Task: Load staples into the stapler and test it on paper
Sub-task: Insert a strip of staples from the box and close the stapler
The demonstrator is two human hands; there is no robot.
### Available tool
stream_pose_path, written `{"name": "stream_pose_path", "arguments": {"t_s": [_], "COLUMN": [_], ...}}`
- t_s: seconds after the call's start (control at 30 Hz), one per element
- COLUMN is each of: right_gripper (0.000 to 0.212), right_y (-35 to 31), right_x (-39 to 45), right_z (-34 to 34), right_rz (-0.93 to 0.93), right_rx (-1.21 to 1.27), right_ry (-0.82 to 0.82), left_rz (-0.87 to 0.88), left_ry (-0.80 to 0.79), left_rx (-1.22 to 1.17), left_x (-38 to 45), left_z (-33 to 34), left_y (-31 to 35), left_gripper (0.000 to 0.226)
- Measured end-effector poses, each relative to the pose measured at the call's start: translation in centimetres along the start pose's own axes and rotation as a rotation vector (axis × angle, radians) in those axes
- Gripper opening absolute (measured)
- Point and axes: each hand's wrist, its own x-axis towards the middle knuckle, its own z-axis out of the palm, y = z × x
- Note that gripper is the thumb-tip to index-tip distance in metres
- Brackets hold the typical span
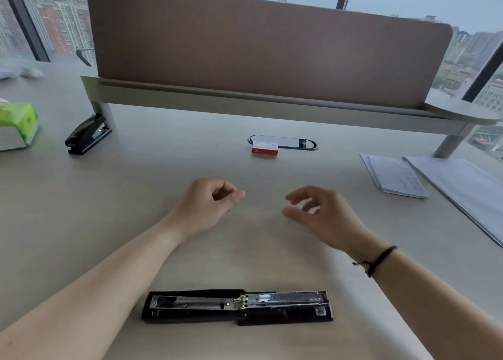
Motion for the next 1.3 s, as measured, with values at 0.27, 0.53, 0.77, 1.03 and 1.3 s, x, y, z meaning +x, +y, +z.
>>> {"name": "stream_pose_path", "arguments": {"t_s": [0.27,0.53,0.77,1.03,1.3], "right_gripper": [0.055,0.041,0.033,0.028,0.03], "right_y": [0.5,1.3,0.8,0.2,-0.5], "right_x": [15.5,18.5,12.5,0.2,-5.9], "right_z": [4.6,5.5,5.0,3.2,1.7], "right_rz": [0.044,0.103,0.0,-0.144,-0.067], "right_rx": [-0.29,-0.445,-0.417,-0.331,-0.102], "right_ry": [0.143,0.13,0.12,0.017,-0.097], "left_rz": [-0.013,0.006,-0.023,0.037,0.067], "left_ry": [0.001,-0.001,-0.006,-0.146,-0.431], "left_rx": [-0.128,-0.058,-0.042,0.006,0.255], "left_x": [1.0,1.3,1.1,-0.1,-2.4], "left_z": [-0.6,-0.5,-0.8,-1.0,-0.6], "left_y": [-1.6,-2.3,-1.9,-0.2,1.4], "left_gripper": [0.022,0.017,0.019,0.037,0.054]}}
